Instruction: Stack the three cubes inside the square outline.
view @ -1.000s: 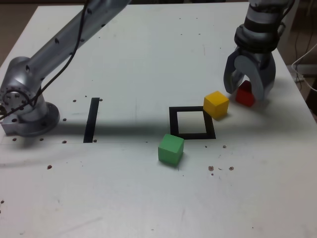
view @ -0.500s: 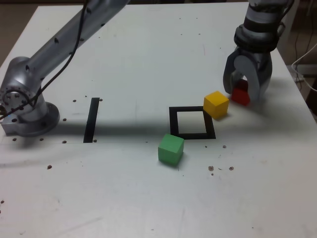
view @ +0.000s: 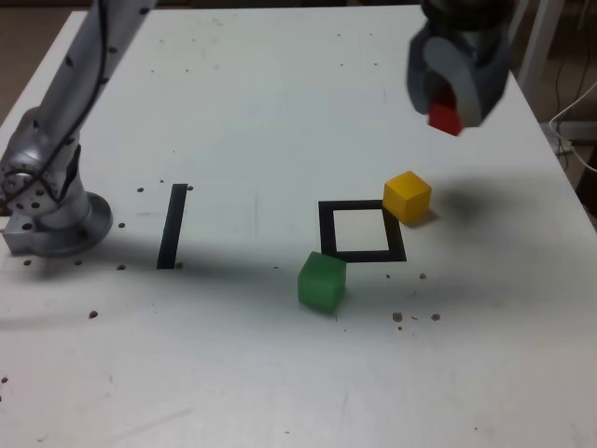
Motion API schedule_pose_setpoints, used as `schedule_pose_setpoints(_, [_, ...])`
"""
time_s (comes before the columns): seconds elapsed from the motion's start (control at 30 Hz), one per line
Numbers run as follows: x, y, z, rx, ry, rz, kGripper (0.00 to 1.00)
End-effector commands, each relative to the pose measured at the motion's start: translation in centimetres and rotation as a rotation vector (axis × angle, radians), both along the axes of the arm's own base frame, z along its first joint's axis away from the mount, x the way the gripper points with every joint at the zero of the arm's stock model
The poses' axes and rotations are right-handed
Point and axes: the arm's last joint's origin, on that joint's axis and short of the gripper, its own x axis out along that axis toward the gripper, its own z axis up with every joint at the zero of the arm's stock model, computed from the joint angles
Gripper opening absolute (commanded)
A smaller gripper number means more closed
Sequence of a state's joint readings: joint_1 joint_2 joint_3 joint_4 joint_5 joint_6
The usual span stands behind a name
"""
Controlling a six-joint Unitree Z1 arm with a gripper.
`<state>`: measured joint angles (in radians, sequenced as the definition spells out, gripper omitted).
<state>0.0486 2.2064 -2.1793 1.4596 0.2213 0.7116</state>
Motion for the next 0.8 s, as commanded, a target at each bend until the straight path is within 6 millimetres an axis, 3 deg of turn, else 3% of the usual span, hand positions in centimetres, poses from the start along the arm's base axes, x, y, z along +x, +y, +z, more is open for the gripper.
schedule_pose_setpoints(0.0, [-1.4, 0.0, 0.8, 0.000, 0.005, 0.028, 0.32])
schedule_pose_setpoints(0.5, [-7.2, -1.7, -0.1, -0.084, 0.068, 0.404, 0.30])
schedule_pose_setpoints(0.77, [-8.9, -3.1, -1.0, -0.131, 0.029, 0.472, 0.30])
